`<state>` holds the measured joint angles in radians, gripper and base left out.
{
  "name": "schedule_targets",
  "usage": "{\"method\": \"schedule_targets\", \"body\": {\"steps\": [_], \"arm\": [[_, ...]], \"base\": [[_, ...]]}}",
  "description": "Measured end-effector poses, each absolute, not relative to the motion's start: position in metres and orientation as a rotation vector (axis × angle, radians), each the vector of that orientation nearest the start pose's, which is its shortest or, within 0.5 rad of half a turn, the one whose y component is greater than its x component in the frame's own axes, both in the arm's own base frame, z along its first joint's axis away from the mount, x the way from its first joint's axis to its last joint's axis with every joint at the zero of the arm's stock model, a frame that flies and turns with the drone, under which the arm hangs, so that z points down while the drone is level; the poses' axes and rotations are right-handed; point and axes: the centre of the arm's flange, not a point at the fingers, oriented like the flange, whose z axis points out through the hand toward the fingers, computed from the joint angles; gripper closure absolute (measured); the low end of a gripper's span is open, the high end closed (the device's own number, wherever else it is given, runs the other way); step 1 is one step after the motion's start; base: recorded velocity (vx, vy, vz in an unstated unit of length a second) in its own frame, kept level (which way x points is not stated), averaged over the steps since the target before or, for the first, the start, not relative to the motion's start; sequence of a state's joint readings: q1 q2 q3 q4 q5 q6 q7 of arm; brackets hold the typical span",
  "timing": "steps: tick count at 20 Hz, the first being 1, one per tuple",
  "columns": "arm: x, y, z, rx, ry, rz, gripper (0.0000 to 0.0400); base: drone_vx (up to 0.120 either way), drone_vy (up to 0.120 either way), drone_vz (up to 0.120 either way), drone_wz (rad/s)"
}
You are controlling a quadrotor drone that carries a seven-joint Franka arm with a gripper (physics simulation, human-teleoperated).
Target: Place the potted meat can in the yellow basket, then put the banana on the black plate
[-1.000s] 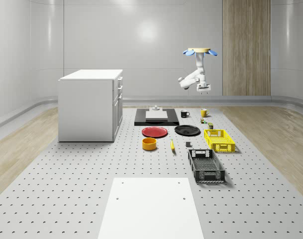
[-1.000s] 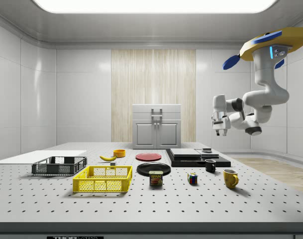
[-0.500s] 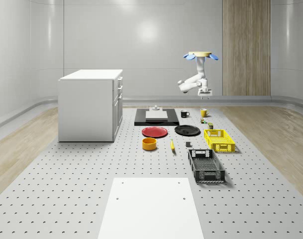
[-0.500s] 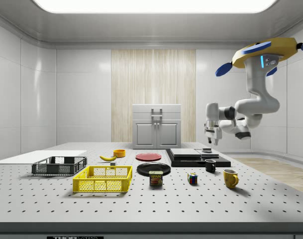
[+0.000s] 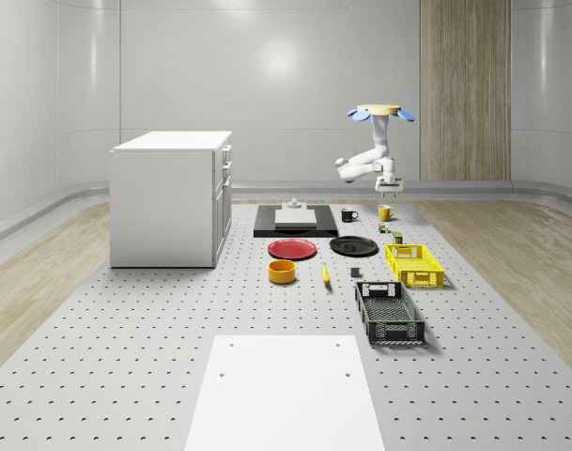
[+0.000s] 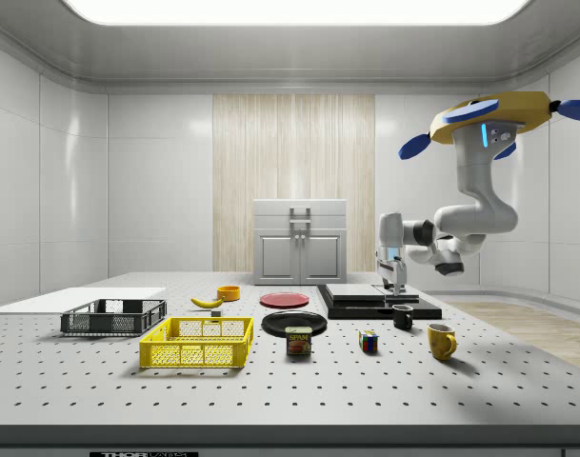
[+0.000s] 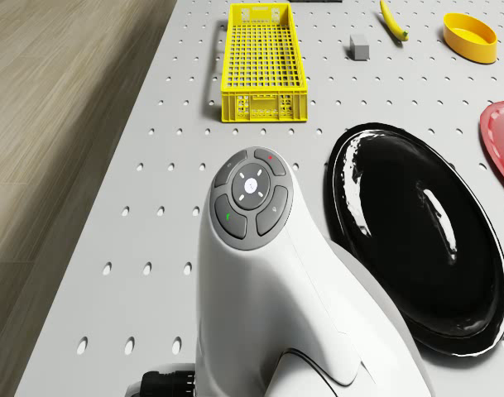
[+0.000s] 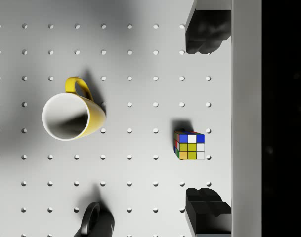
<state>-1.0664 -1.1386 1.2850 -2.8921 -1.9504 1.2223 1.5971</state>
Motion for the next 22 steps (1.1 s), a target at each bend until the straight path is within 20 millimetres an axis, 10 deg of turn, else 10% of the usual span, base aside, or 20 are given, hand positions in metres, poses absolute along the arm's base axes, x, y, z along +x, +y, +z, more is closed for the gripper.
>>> {"method": "schedule_targets", "body": {"steps": [9, 22], "arm": [[0.3068, -0.0001, 0.4908, 0.001, -0.002, 0.784, 0.0000], [0.3068, -0.0001, 0.4907, 0.001, -0.002, 0.785, 0.0000]], "base": [[0.120, 0.000, -0.120, 0.000], [0.120, 0.000, 0.000, 0.000]]}}
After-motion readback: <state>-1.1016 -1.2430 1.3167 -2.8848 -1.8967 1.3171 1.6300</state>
